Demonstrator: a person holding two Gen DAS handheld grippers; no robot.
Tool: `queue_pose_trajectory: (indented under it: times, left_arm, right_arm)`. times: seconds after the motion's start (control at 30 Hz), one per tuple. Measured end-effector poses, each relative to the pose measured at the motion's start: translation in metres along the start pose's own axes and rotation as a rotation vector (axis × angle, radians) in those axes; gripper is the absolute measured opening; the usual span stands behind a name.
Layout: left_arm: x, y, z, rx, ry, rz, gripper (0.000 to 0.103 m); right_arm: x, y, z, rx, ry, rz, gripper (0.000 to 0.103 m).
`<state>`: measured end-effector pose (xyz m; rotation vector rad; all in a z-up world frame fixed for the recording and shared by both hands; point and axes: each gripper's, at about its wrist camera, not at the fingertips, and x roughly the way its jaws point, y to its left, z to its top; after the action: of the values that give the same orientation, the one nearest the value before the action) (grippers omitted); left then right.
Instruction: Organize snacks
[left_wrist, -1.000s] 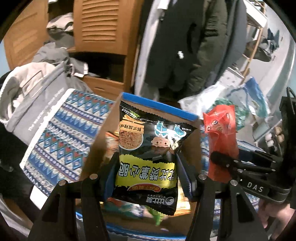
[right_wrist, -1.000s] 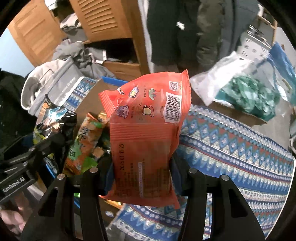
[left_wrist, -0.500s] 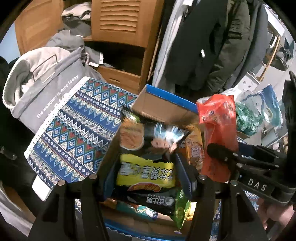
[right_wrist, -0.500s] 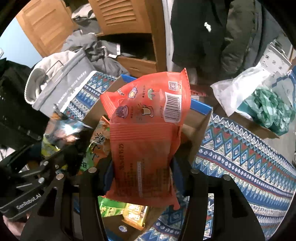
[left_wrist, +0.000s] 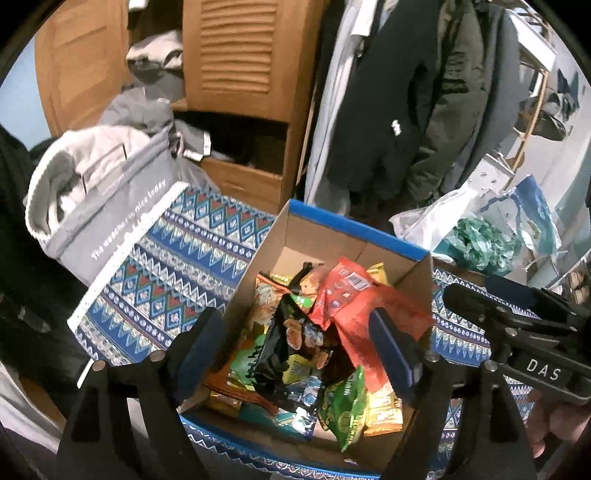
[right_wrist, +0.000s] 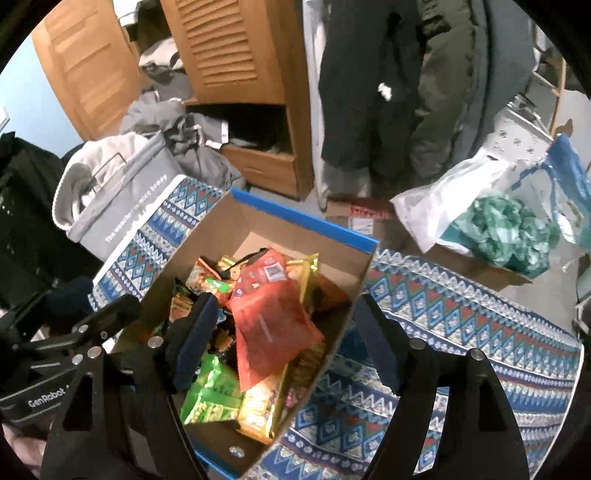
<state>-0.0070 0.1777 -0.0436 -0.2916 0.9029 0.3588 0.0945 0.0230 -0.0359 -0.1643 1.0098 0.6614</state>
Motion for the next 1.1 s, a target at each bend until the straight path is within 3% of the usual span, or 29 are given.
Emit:
queue_pose_trajectory:
  times: [0.4,0.8,1.1]
  left_arm:
    - [-0.037,-0.038,-0.005,0.092,-0.046,-0.044,0.090]
    - [-0.044,-0.062,-0.023,0.142,-0.027,-0.034,0.090]
    - [-0.047,-0.078,-0.024,0.164,-0.040,-0.024,0.090]
  right_arm:
    - [-0.051,-0.029,-0.028,0.057,-0.068,-0.052,0.079]
    - [-0.076,-0.048,-0.058,0.092,-0.124,-0.074,0.079]
    - [-0.080,-0.064,-0.071,0.094,-0.120,-0.097,0.079]
